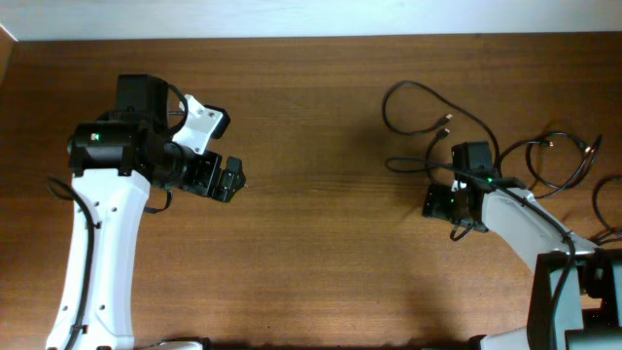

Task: Untangle cables
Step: 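Release the loop at the upper right and pull the right gripper back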

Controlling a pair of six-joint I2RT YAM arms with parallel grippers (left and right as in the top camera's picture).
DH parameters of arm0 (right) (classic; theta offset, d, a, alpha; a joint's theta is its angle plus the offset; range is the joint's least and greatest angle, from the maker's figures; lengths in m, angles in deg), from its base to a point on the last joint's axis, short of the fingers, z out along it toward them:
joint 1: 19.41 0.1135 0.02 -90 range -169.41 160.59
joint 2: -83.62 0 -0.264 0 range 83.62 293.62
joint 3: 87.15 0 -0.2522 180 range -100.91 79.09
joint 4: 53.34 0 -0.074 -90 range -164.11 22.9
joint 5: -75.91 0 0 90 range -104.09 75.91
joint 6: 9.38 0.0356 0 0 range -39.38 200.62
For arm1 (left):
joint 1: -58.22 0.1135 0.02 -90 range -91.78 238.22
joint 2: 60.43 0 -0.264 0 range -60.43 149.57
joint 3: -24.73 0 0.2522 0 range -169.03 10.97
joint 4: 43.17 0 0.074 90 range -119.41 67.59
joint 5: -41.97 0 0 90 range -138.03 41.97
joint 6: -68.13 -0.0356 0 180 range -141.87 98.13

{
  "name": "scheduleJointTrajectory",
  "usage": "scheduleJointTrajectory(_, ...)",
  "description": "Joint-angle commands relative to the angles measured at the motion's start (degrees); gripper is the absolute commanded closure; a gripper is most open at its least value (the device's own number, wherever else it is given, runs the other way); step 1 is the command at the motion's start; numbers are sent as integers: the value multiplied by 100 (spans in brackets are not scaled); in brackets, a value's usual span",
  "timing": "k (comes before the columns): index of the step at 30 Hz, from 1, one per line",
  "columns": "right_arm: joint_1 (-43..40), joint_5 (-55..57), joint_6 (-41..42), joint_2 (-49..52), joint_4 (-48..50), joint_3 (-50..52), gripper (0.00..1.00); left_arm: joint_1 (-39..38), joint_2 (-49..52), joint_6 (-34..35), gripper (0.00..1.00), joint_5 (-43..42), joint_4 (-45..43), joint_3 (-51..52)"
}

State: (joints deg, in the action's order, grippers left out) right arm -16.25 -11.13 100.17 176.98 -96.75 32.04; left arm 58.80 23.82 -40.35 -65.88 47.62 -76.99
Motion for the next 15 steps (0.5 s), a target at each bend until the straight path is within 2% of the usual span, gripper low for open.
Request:
scheduleJointTrajectory(1,20,72,46,-20,289,229,16,33,28,-90,1,-83,2,9)
scheduleJointTrajectory(9,20,72,46,70,1215,629,16,33,28,-90,1,-83,2,9)
scheduleJointTrajectory(15,20,70,48,654,1797,629,16,35,28,-90,1,-81,2,9)
